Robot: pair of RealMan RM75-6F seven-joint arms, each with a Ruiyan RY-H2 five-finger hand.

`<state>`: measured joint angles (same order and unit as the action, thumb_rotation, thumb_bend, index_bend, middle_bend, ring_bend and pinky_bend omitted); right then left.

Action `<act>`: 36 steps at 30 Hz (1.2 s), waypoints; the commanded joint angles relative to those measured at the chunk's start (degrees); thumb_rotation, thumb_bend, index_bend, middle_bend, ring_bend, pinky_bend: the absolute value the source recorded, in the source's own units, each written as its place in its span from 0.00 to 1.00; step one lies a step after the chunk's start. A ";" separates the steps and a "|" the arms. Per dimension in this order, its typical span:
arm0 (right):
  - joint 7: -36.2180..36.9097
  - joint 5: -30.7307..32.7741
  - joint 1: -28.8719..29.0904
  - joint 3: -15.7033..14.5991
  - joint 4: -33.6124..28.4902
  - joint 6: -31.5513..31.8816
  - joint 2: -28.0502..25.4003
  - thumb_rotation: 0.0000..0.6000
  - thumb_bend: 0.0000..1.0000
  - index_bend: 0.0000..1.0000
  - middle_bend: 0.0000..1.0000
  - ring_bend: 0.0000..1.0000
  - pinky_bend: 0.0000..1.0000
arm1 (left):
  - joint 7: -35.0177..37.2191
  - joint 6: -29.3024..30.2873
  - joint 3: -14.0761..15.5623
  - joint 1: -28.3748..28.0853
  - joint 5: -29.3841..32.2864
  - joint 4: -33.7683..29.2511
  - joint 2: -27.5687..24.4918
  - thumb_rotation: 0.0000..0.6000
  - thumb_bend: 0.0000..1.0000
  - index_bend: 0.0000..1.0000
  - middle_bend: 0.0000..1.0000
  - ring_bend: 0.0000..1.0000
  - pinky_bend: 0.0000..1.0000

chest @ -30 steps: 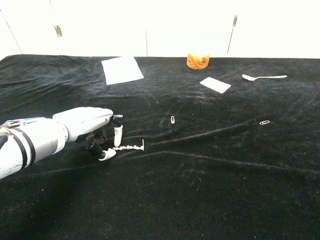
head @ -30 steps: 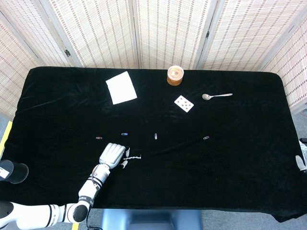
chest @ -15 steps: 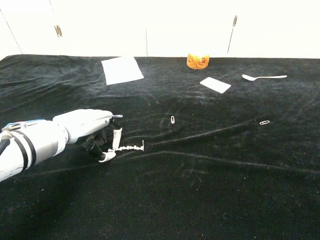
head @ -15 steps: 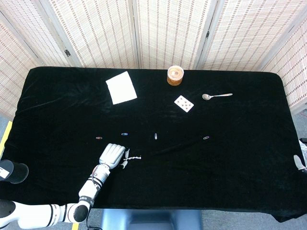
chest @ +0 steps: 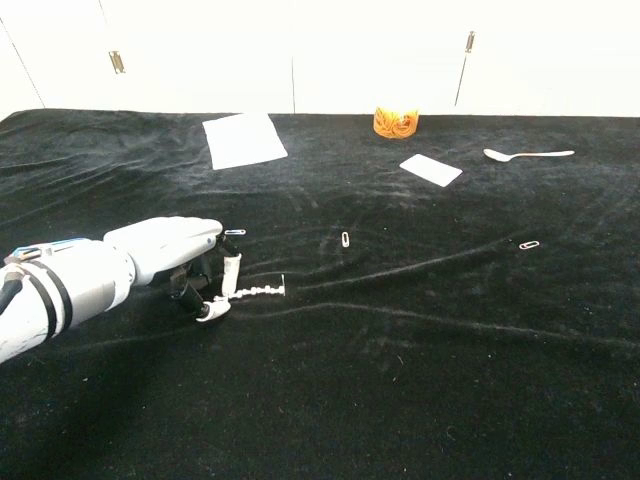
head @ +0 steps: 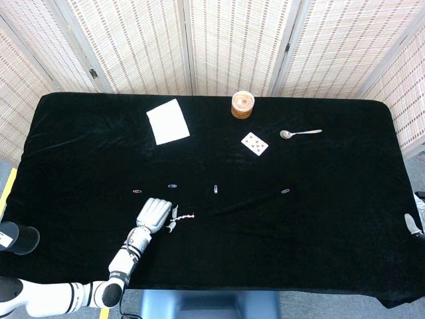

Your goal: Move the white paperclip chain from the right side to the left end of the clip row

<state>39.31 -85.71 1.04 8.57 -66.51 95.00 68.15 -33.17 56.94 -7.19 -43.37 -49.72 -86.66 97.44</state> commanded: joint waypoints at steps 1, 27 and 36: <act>-0.08 -0.04 0.07 -0.01 -0.04 -0.14 0.01 1.00 0.35 0.00 0.00 0.00 0.00 | 0.97 0.72 0.11 0.43 -1.09 0.14 0.08 1.00 0.54 0.77 1.00 0.98 0.98; -1.02 -0.20 0.89 -0.15 -0.37 -1.73 0.14 1.00 0.35 0.00 0.00 0.00 0.00 | 10.84 4.62 -0.22 4.81 -10.13 0.72 -2.31 1.00 0.58 0.82 1.00 0.99 0.98; -1.48 -0.14 0.80 -0.07 -0.74 -1.49 0.10 1.00 0.35 0.00 0.00 0.00 0.00 | 15.84 6.88 -1.20 6.68 -13.71 1.28 -4.07 1.00 0.58 0.83 1.00 0.99 0.98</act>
<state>37.83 -85.86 1.85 8.49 -67.26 93.51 68.26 -17.70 63.48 -8.18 -36.98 -63.09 -85.46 93.67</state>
